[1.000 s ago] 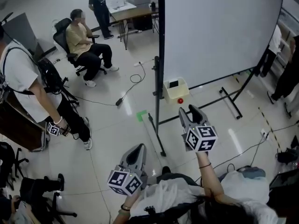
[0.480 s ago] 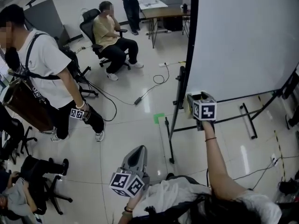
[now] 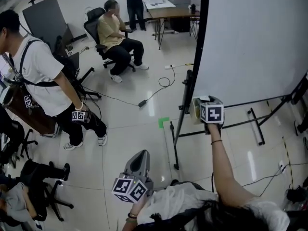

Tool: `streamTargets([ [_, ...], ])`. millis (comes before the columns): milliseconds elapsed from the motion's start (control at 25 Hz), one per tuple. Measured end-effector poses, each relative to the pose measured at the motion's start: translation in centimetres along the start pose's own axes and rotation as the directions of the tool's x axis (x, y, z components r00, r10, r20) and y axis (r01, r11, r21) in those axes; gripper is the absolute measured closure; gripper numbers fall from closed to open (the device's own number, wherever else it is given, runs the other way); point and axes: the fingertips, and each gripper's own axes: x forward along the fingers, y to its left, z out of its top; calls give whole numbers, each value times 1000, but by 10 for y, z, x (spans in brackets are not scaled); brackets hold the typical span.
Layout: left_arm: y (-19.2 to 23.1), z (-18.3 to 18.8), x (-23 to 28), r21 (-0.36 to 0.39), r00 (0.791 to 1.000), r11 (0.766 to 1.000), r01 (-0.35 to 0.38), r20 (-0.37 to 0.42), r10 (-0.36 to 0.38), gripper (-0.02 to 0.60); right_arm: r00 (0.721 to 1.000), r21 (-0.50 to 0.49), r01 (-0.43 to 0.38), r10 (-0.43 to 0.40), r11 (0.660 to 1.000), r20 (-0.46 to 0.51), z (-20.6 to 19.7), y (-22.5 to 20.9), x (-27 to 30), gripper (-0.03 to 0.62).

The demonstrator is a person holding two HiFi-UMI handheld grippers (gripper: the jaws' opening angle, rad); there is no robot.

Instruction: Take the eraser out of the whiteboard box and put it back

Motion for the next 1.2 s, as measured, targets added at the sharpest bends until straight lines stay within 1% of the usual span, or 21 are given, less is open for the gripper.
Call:
streamTargets([
  [160, -8, -2, 1, 6, 999, 999, 42, -16, -42, 594, 993, -19, -17, 19, 1000, 115, 20, 9, -32, 332],
  [240, -10, -2, -1, 11, 998, 998, 59, -27, -59, 594, 991, -36, -15, 20, 999, 132, 29, 13, -39, 332],
  [400, -11, -2, -7, 12, 996, 997, 78, -38, -78, 594, 992, -62, 0, 8, 998, 129, 39, 13, -40, 332],
  [480, -8, -1, -12, 12, 996, 997, 79, -39, -79, 594, 986, -69, 11, 1, 998, 168, 50, 15, -54, 332],
  [640, 0, 1, -23, 8, 997, 997, 75, -32, -74, 593, 952, -56, 29, -10, 998, 305, 85, 22, -101, 332],
  [800, -1, 0, -34, 2, 994, 995, 101, -46, -101, 593, 919, -58, 25, 0, 998, 394, 104, 37, -159, 332],
  [920, -3, -2, -44, 4, 989, 991, 133, -63, -133, 594, 902, -65, 14, 15, 998, 430, 102, 58, -202, 332],
  [1000, -6, -6, -53, 2, 984, 987, 162, -78, -161, 594, 898, -69, 7, 24, 998, 440, 90, 74, -227, 332],
  [1080, -12, -13, -63, 0, 977, 981, 193, -96, -192, 593, 901, -67, 0, 29, 998, 433, 70, 89, -249, 332],
  [1200, -21, -26, -84, 6, 962, 971, 240, -135, -237, 593, 915, -43, -8, 25, 999, 402, 29, 110, -277, 332],
])
